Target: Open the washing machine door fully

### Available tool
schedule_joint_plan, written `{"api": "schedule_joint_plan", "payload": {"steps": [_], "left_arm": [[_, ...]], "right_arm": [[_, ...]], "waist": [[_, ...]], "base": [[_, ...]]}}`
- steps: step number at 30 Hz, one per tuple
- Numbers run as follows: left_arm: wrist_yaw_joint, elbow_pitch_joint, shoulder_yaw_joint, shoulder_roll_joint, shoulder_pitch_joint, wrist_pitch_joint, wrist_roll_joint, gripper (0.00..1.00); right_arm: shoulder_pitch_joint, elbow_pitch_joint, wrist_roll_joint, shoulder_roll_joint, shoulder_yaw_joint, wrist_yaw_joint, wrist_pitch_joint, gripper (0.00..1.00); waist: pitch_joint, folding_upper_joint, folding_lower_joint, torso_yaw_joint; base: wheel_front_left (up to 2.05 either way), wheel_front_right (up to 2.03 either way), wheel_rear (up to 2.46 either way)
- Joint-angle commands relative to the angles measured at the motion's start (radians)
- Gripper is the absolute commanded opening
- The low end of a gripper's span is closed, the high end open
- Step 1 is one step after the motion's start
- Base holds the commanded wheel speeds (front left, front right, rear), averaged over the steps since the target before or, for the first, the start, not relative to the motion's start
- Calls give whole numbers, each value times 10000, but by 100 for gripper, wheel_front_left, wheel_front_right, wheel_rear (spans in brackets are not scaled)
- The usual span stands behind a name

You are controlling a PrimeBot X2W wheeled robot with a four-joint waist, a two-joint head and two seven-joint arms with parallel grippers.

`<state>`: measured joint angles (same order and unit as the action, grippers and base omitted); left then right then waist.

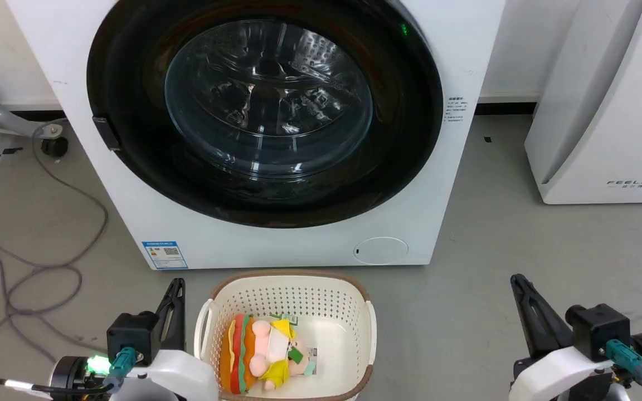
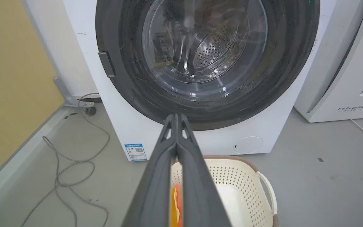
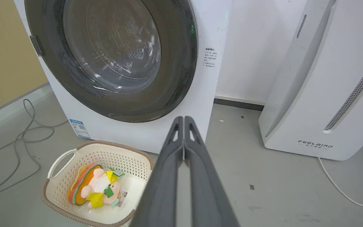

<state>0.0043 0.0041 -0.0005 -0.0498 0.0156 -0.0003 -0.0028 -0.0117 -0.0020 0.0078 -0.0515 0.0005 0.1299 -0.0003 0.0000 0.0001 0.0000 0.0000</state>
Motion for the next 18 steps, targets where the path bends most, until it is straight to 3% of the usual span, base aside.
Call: {"api": "schedule_joint_plan", "payload": {"steps": [1, 16, 17, 18], "left_arm": [[-43, -41, 5, -5, -156, 3, 28, 0], [-43, -41, 5, -5, -156, 3, 28, 0], [1, 0, -2, 0, -1, -3, 0, 100], [8, 5, -11, 0, 5, -5, -1, 100]], "right_arm": [[117, 20, -78, 13, -5, 8, 3, 0], [117, 20, -78, 13, -5, 8, 3, 0], [0, 0, 1, 0, -4, 0, -3, 100], [-4, -1, 9, 0, -9, 0, -8, 100]], "waist": [[0, -1, 0, 0], [0, -1, 0, 0], [0, -1, 0, 0], [1, -1, 0, 0]], "base": [[0, 0, 0], [0, 0, 0], [0, 0, 0], [0, 0, 0]]}}
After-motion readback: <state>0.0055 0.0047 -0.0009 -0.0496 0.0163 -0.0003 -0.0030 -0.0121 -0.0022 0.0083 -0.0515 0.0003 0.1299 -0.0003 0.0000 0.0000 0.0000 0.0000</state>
